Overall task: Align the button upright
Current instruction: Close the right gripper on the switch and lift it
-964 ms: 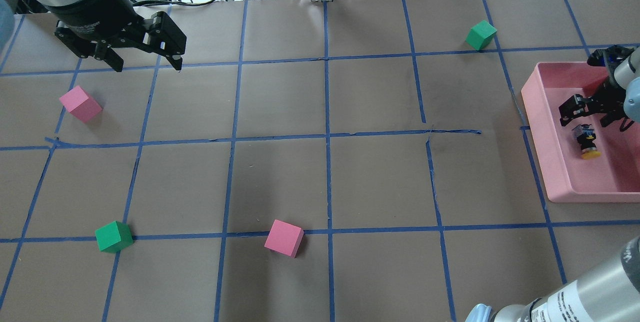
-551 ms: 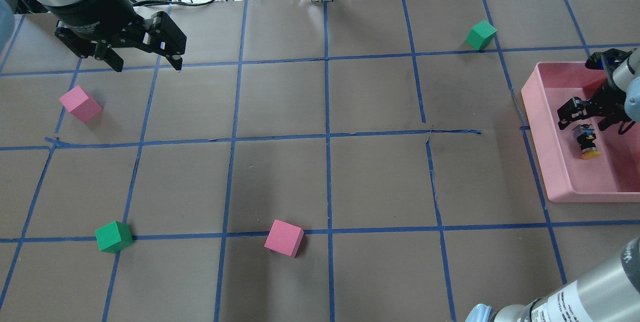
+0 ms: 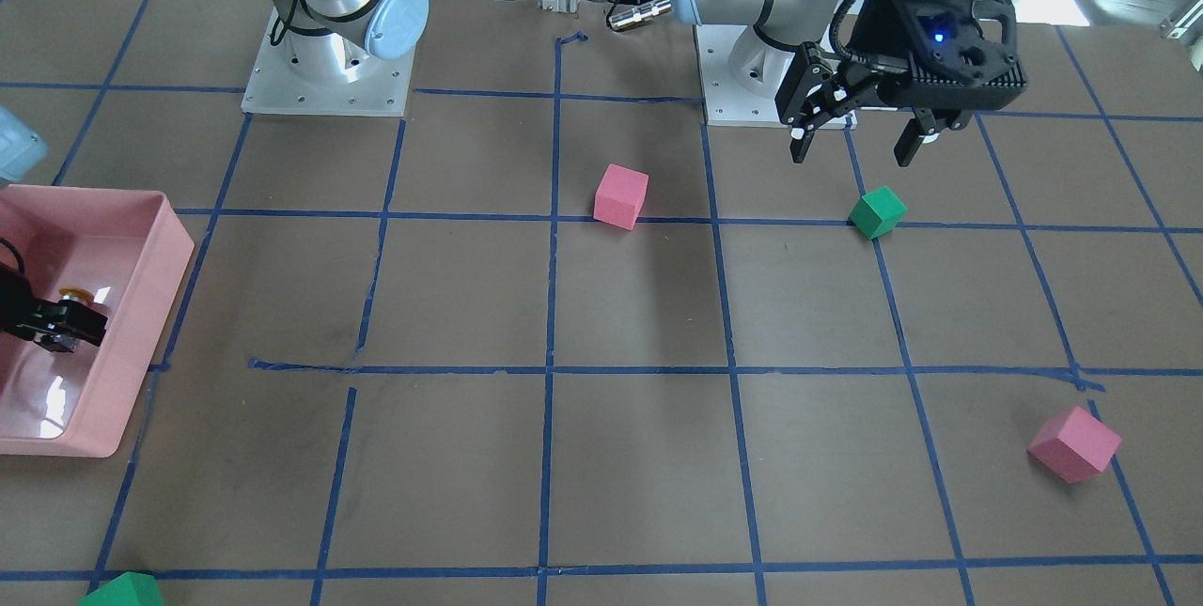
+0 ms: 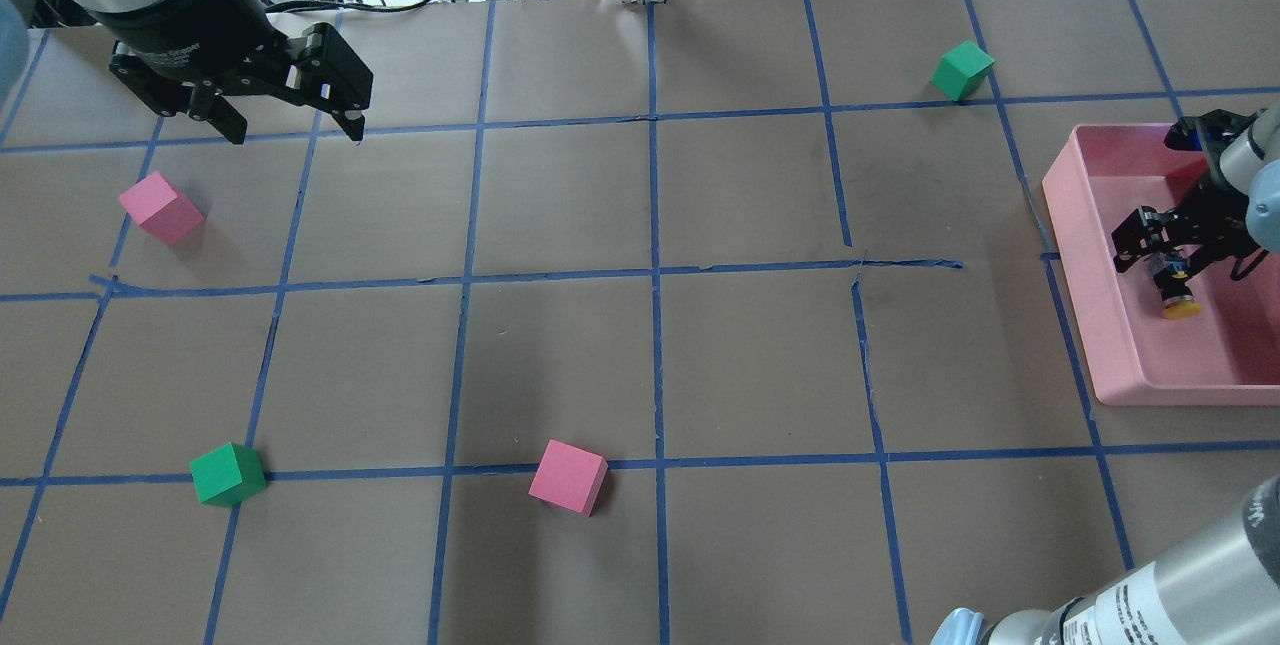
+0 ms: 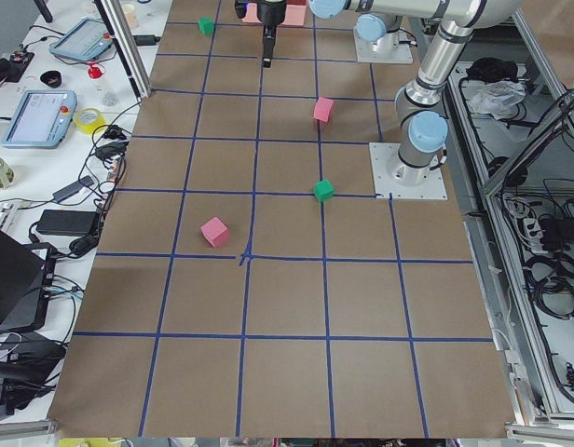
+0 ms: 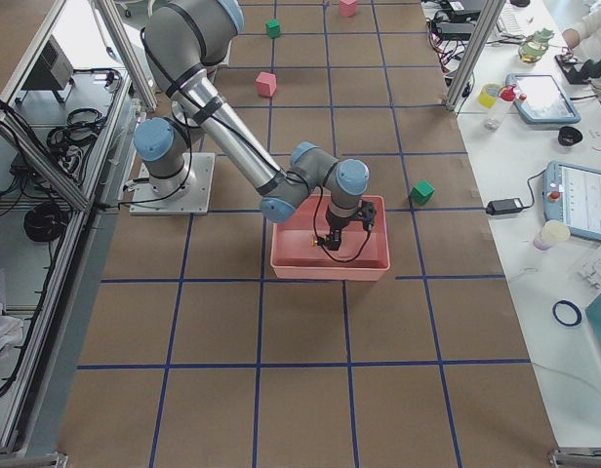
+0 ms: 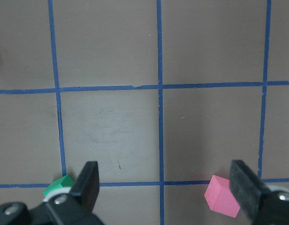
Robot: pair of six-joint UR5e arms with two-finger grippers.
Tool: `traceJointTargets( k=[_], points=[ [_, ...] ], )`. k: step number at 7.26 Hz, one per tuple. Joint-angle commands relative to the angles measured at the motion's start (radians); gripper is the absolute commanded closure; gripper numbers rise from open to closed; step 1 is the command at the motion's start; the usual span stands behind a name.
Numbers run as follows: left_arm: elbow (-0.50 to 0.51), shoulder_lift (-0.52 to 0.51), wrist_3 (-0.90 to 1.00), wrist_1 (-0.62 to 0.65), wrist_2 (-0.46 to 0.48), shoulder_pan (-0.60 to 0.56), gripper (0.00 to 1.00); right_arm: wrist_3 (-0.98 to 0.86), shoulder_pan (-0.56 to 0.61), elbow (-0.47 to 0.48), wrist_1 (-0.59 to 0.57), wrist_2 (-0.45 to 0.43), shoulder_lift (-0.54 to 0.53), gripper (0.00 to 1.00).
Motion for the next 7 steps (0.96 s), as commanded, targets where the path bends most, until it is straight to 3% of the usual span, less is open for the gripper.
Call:
traceJointTargets(
  k=[1, 2, 4, 7],
  points=[
    [0.000, 0.000, 0.000, 0.000, 0.000, 0.000, 0.00, -0.001, -0.001, 0.001, -0.001, -0.002, -0.005, 0.61],
    [0.000, 0.000, 0.000, 0.000, 0.000, 0.000, 0.00, -0.015, -0.001, 0.001, 0.002, -0.019, -0.005, 0.80],
    [0.000, 0.000, 0.000, 0.000, 0.000, 0.000, 0.00, -0.014, -0.001, 0.000, 0.016, -0.036, -0.012, 1.00],
    [0.000, 0.000, 0.000, -0.001, 0.000, 0.000, 0.00, -0.006, 0.000, -0.054, 0.024, -0.021, -0.062, 1.00]
  ],
)
